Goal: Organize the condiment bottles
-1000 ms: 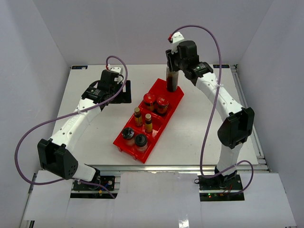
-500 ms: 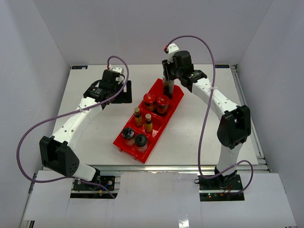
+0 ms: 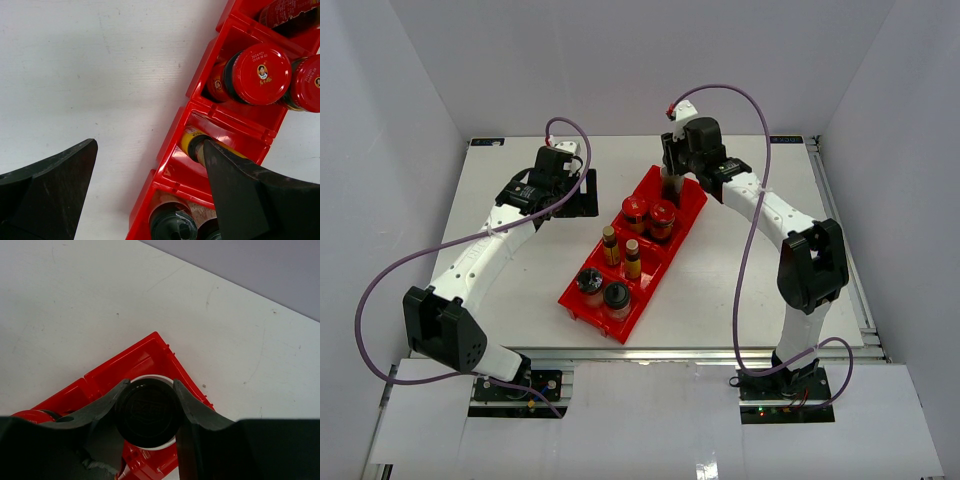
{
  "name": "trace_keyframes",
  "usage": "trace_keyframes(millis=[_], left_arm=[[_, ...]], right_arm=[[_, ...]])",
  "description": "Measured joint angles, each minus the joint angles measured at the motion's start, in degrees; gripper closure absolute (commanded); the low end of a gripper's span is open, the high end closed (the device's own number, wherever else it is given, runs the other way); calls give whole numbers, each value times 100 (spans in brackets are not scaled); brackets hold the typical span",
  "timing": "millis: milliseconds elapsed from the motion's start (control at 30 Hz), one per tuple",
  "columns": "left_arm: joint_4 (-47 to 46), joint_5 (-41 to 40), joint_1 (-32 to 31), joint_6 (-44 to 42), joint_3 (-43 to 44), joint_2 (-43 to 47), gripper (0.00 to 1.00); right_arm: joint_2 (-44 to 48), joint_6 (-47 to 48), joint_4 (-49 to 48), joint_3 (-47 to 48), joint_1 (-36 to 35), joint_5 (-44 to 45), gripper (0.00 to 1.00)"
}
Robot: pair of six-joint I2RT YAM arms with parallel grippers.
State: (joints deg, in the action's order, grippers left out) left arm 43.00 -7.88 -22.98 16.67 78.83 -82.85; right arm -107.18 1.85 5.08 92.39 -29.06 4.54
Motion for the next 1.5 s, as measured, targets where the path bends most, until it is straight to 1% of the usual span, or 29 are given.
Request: trace_keyframes(millis=[67,167,200,267,333,400,500,667,867,1000,1100,1200,1300,1500], left_arm=[[-3,0,0,14,0,0,2],[-9,0,0,31,0,-3,2],[-11,0,0,35,0,-5,2],[-12,-1,0,38,0,-10,2],[-10,-2,0,41,3,-17,2],[15,-2,0,51,38,-32,2],[38,-1,0,76,145,-49,2],[54,162,0,96,432,-52,2],[40,442,0,96,988,72,2],[-237,672,0,94,1003,691,2],[-495,798,0,129,978,1295,2],[-721,894,0,219,935,1846,2],[-850,953,0,306,830,2219,2],[-856,996,0,441,518,2495,2]], right_arm=[[4,-15,-66,-32,0,6,54],[4,-19,-96,-35,0,28,26],[7,-22,-127,-36,0,36,20],[38,-25,-218,-36,0,60,12],[91,-20,-266,-36,0,78,7],[158,-18,-267,-31,0,99,5],[227,-16,-199,30,0,135,10],[403,-44,165,184,0,343,10],[1186,-332,1052,277,0,836,10],[1988,-501,1629,250,0,1208,10],[2783,-606,1710,-94,0,1306,10],[3811,-732,1741,-802,2,1246,10],[4565,-867,1770,-1259,2,1115,10],[5212,-1132,1806,-1872,2,862,10]])
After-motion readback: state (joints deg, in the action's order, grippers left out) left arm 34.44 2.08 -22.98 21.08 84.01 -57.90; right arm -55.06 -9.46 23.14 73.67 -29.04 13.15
